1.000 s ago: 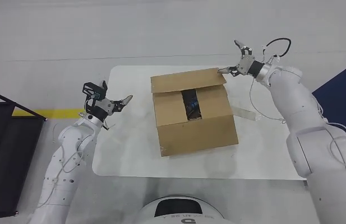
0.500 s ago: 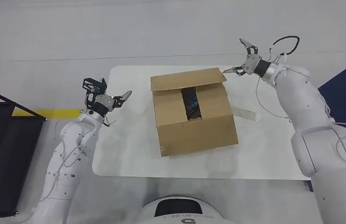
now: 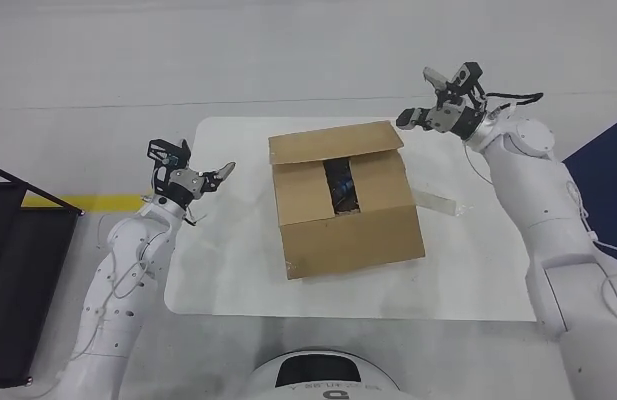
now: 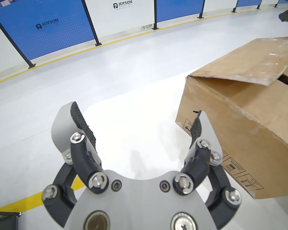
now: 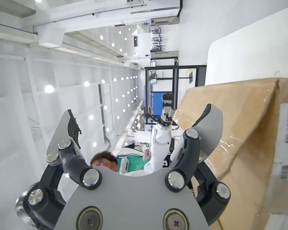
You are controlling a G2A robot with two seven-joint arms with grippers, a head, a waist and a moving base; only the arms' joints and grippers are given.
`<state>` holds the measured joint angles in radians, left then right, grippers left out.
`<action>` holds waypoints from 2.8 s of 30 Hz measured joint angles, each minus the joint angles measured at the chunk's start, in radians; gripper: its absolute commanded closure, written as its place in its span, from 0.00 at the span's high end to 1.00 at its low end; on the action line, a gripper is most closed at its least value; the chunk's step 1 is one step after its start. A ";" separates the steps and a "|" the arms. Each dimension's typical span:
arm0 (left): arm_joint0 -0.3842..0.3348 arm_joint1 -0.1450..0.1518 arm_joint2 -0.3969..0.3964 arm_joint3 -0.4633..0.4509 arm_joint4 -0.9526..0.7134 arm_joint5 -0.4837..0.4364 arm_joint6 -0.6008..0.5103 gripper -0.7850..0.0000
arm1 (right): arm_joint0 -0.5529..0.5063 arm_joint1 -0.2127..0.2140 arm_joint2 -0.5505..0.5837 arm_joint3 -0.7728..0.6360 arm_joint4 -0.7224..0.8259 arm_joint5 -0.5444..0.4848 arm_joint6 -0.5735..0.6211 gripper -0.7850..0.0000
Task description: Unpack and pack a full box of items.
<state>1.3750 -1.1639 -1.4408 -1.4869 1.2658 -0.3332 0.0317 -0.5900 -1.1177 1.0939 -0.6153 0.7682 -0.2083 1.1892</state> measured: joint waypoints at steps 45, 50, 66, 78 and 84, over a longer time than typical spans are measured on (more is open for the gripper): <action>0.131 0.061 0.233 -0.149 0.832 -0.070 0.565 1.00 | -0.074 0.043 0.076 -0.078 -0.074 -0.028 -0.121 1.00; 0.116 0.054 0.212 -0.155 0.674 -0.062 0.554 1.00 | -0.074 0.043 0.076 -0.078 -0.074 -0.028 -0.121 1.00; -0.005 0.017 0.233 -0.149 0.431 0.109 0.301 1.00 | -0.101 0.057 0.075 -0.192 -0.186 -0.027 -0.133 1.00; -0.098 0.002 0.259 -0.055 0.412 0.101 0.219 1.00 | -0.190 0.112 0.158 -0.372 -0.473 -0.177 -0.184 1.00; -0.114 0.002 0.254 -0.030 0.419 0.082 0.220 1.00 | -0.256 0.135 0.221 -0.439 -0.554 -0.139 -0.250 1.00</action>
<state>1.2610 -1.1616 -1.1871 -1.5172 1.6848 -0.2511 0.2519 -0.8457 -0.9824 1.3149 -1.0541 0.2146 -0.3472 0.9392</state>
